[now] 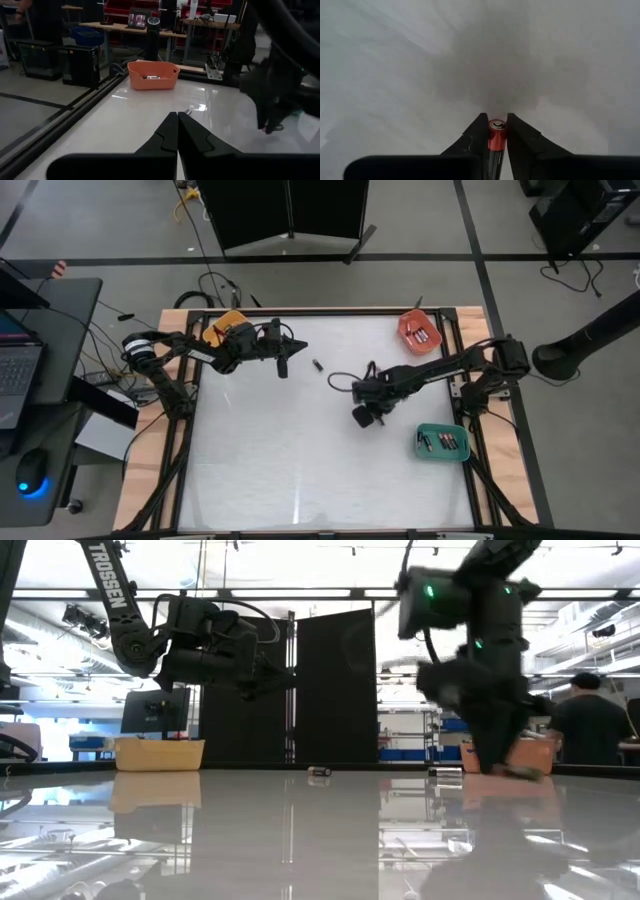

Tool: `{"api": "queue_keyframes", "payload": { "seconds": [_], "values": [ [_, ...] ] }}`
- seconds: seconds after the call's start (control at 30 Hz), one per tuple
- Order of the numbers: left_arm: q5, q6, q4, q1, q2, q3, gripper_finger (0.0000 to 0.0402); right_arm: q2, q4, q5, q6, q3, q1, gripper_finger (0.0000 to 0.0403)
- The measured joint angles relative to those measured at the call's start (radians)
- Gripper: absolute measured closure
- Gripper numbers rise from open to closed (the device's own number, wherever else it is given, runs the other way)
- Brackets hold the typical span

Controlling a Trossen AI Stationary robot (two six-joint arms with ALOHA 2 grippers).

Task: Sort batteries
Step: Put the red battery into the yellow bin

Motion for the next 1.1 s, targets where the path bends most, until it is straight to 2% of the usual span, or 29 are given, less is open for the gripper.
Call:
{"api": "queue_keyframes", "payload": {
  "seconds": [0.17,0.3,0.43,0.57,0.7,0.87,0.97,1.1],
  "values": [
    [0.020,-0.074,0.000,0.000,0.000,0.006,0.0392,-0.065,0.084,0.133,-0.229,0.020,-0.049,0.0345],
    [0.109,-0.132,-0.001,0.000,0.000,0.032,0.0392,-0.100,0.211,0.182,-0.445,0.019,-0.117,0.0345],
    [0.179,-0.181,-0.025,0.000,0.000,0.067,0.0392,-0.101,0.365,0.158,-0.658,0.019,-0.187,0.0345],
    [0.176,-0.186,-0.103,0.000,0.000,0.100,0.0392,-0.103,0.597,0.084,-0.824,-0.035,-0.257,0.0345],
    [0.170,-0.185,-0.182,0.000,0.000,0.125,0.0392,-0.103,0.926,-0.034,-0.921,-0.142,-0.318,0.0345],
    [0.136,-0.180,-0.210,-0.001,0.000,0.146,0.0379,-0.103,1.359,-0.089,-0.958,-0.282,-0.370,0.0345],
    [0.125,-0.174,-0.208,-0.001,0.000,0.151,0.0362,-0.103,1.486,-0.090,-0.958,-0.327,-0.386,0.0345],
    [0.128,-0.154,-0.209,-0.020,0.000,0.165,0.0327,-0.103,1.570,-0.095,-0.959,-0.346,-0.393,0.0345]
  ]
}}
